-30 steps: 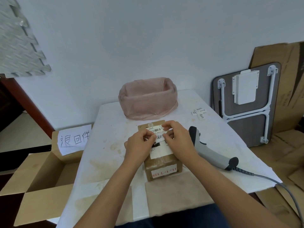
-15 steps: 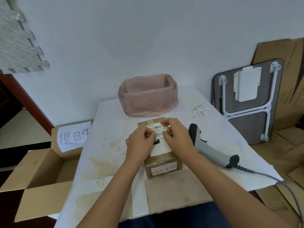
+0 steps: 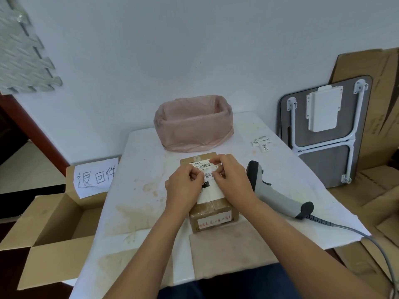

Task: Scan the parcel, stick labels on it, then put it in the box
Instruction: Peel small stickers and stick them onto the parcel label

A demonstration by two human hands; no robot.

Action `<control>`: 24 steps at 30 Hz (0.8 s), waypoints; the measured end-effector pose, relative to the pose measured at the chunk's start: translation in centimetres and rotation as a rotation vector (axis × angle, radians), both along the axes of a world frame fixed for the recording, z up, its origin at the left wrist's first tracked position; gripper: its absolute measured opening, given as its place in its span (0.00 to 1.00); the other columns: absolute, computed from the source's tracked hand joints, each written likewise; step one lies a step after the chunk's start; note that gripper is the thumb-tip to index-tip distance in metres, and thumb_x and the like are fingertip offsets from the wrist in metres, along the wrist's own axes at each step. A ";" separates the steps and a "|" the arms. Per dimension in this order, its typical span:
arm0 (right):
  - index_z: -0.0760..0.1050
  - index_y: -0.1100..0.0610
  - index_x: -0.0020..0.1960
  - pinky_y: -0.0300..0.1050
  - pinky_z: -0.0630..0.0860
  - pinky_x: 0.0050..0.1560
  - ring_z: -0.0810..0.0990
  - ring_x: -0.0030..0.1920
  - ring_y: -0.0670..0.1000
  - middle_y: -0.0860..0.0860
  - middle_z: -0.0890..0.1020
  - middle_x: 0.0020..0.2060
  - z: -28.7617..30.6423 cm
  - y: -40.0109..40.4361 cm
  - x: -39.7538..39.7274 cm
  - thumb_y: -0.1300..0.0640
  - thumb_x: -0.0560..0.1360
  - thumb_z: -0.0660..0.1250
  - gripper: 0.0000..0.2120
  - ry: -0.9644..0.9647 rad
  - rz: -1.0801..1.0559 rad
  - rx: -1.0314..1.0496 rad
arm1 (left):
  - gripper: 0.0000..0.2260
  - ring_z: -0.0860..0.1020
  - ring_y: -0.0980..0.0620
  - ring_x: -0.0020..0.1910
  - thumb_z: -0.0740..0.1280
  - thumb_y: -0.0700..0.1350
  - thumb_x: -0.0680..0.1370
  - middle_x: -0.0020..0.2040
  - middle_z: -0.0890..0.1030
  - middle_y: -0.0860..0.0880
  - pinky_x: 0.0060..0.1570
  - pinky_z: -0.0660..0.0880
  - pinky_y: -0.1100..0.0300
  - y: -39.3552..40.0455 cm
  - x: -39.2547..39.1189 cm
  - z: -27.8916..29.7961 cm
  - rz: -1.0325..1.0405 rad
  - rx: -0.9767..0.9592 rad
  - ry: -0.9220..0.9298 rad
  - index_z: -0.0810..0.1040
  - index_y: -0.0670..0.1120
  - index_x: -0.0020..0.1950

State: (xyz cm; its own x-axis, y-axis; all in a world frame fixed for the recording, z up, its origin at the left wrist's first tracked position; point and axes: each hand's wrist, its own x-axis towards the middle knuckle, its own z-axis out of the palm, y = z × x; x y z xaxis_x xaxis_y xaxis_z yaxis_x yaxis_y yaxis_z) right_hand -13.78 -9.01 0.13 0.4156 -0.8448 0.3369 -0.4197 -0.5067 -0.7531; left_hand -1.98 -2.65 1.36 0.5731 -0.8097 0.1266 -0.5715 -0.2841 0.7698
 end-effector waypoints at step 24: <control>0.71 0.57 0.55 0.41 0.73 0.53 0.74 0.55 0.48 0.52 0.72 0.58 0.0 -1.0 -0.3 0.65 0.74 0.67 0.12 -0.011 -0.022 0.220 | 0.05 0.77 0.59 0.40 0.67 0.47 0.75 0.37 0.79 0.56 0.56 0.75 0.43 -0.1 0.1 -0.6 -0.006 -0.032 -0.052 0.79 0.50 0.40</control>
State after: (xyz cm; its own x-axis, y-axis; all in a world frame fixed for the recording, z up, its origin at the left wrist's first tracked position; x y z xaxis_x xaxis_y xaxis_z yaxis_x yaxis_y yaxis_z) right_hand -14.10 -10.05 0.10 0.3939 -0.9073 0.1473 -0.4200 -0.3202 -0.8491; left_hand -1.91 -2.75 0.79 0.5600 -0.8083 0.1819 -0.6130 -0.2565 0.7473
